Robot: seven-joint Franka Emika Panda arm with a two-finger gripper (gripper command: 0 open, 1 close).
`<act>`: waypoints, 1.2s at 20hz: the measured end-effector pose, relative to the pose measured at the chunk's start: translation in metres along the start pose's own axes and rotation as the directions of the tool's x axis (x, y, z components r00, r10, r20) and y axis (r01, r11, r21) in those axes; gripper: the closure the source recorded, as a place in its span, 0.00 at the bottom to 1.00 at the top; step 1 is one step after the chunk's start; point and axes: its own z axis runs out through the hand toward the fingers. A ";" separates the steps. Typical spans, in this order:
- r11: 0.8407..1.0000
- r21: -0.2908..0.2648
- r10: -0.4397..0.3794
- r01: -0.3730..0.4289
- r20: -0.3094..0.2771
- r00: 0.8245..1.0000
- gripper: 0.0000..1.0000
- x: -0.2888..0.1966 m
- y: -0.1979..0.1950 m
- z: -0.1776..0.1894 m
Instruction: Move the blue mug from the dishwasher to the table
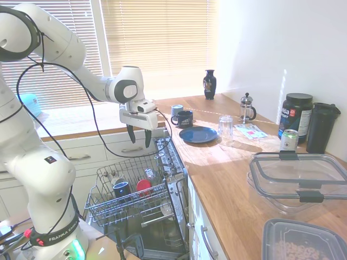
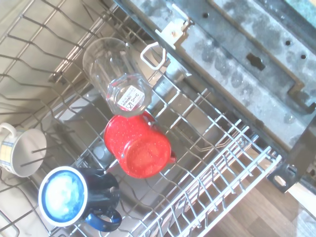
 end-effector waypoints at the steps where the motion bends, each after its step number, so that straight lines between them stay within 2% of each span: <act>1: 1.000 -0.001 0.000 0.000 0.001 1.000 0.00 0.000 0.000 0.000; 3: 1.000 -0.006 -0.010 0.010 0.002 1.000 0.00 0.000 0.001 0.001; 6: 0.994 -0.035 -0.104 0.103 -0.025 0.994 0.00 -0.017 -0.008 0.010; 8: 0.984 -0.063 -0.170 0.168 -0.034 0.985 0.00 -0.031 -0.015 0.022; 10: 0.965 -0.104 -0.245 0.241 -0.034 0.969 0.00 -0.046 -0.024 0.038; 12: 0.935 -0.137 -0.335 0.328 -0.032 0.942 0.00 -0.065 -0.037 0.057; 14: 0.893 -0.165 -0.429 0.419 -0.023 0.903 0.00 -0.090 -0.055 0.079; 15: 0.871 -0.173 -0.470 0.460 -0.019 0.882 0.00 -0.102 -0.066 0.089; 18: 0.791 -0.200 -0.587 0.578 0.013 0.809 0.00 -0.131 -0.094 0.119; 22: 0.712 -0.235 -0.668 0.662 0.064 0.741 0.00 -0.148 -0.117 0.153; 24: 0.682 -0.247 -0.690 0.689 0.095 0.717 0.00 -0.155 -0.121 0.171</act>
